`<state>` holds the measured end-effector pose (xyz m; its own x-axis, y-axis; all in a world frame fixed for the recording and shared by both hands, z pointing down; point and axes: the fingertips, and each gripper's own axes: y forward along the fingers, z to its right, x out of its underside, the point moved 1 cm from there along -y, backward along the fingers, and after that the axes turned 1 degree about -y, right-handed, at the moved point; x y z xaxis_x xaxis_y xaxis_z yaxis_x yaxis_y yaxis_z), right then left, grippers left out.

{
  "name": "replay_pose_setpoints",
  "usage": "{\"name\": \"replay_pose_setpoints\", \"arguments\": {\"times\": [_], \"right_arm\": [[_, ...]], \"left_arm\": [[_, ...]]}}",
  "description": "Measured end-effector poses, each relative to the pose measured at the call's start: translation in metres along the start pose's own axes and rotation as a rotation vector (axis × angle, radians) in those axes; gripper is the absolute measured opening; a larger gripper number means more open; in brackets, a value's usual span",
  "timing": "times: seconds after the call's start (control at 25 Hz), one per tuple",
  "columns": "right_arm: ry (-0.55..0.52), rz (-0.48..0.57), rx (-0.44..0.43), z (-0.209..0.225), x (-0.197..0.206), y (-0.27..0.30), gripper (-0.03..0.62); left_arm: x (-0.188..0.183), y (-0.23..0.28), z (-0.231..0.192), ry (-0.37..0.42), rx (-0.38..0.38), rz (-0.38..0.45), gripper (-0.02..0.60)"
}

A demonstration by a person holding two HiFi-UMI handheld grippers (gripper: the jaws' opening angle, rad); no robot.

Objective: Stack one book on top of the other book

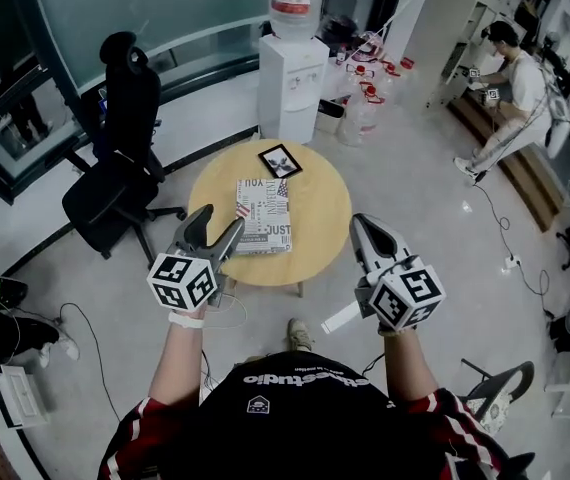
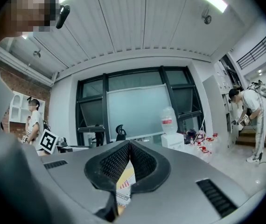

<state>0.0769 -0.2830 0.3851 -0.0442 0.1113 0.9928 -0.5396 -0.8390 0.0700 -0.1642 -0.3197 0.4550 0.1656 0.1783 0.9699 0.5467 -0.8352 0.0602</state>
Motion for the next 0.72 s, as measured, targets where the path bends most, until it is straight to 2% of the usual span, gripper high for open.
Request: {"name": "replay_pose_setpoints", "arguments": {"times": [0.2, 0.4, 0.72], "right_arm": [[-0.004, 0.017, 0.002, -0.009, -0.009, -0.008, 0.029], [-0.014, 0.041, -0.004, -0.02, -0.018, -0.015, 0.029], [-0.015, 0.063, -0.015, -0.033, -0.027, -0.022, 0.029]], "left_arm": [[-0.028, -0.019, 0.011, 0.097, -0.029, 0.065, 0.218], [-0.049, -0.034, 0.027, 0.163, -0.036, 0.103, 0.163], [-0.071, -0.05, 0.042, 0.181, -0.039, 0.135, 0.092]]}}
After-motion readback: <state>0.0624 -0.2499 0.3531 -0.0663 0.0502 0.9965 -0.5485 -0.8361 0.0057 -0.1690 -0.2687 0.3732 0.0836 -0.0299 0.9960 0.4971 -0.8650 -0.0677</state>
